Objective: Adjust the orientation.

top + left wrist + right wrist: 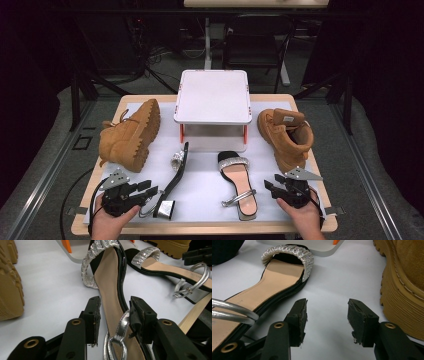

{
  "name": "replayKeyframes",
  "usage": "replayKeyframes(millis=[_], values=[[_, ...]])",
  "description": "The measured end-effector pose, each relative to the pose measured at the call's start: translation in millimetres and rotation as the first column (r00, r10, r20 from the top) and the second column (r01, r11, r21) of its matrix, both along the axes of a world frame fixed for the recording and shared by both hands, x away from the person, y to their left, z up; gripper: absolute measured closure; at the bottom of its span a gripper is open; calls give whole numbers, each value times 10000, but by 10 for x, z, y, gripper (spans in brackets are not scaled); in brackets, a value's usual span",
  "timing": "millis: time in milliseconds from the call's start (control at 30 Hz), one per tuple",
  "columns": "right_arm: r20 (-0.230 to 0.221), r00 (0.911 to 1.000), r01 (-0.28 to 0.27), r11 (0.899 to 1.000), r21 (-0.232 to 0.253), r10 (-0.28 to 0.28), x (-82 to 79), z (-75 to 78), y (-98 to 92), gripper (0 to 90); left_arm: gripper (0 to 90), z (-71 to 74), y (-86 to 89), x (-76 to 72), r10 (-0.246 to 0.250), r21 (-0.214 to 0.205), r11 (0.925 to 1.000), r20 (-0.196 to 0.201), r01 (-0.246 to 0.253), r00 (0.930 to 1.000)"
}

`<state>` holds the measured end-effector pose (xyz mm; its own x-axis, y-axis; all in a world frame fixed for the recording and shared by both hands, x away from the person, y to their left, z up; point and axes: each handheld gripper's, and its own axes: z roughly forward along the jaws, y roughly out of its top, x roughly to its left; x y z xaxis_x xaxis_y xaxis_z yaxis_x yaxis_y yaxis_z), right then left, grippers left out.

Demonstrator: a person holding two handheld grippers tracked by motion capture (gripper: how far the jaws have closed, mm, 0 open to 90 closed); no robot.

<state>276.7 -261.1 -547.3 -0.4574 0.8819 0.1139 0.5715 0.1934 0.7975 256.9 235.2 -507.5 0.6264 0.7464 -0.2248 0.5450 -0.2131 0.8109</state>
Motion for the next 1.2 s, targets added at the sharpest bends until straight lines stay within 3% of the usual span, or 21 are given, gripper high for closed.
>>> replayKeyframes(millis=[267, 400, 567, 767, 1200], values=[[-13, 10000, 42, 10000, 60, -42, 1, -2, -10, 491, 605, 12, -38, -28, -180, -44, 9998, 32, 180, 9998], [-39, 10000, 7, 9999, 106, -7, 3, -3, -13, 491, 610, -13, -84, -32, -339, 246, 9991, -42, 339, 9994], [-32, 10000, 6, 10000, 87, -6, 2, -2, -12, 491, 663, -32, -87, -16, -526, 146, 9985, -206, 529, 9984], [-53, 10000, -1, 9999, 112, 2, 3, -3, -10, 491, 740, -34, -145, -18, -841, 349, 9958, -130, 845, 9964], [-63, 10000, 15, 9998, 189, -14, 4, -3, -14, 488, 805, -22, -207, -6, -1120, 130, 9936, -221, 1123, 9935]])
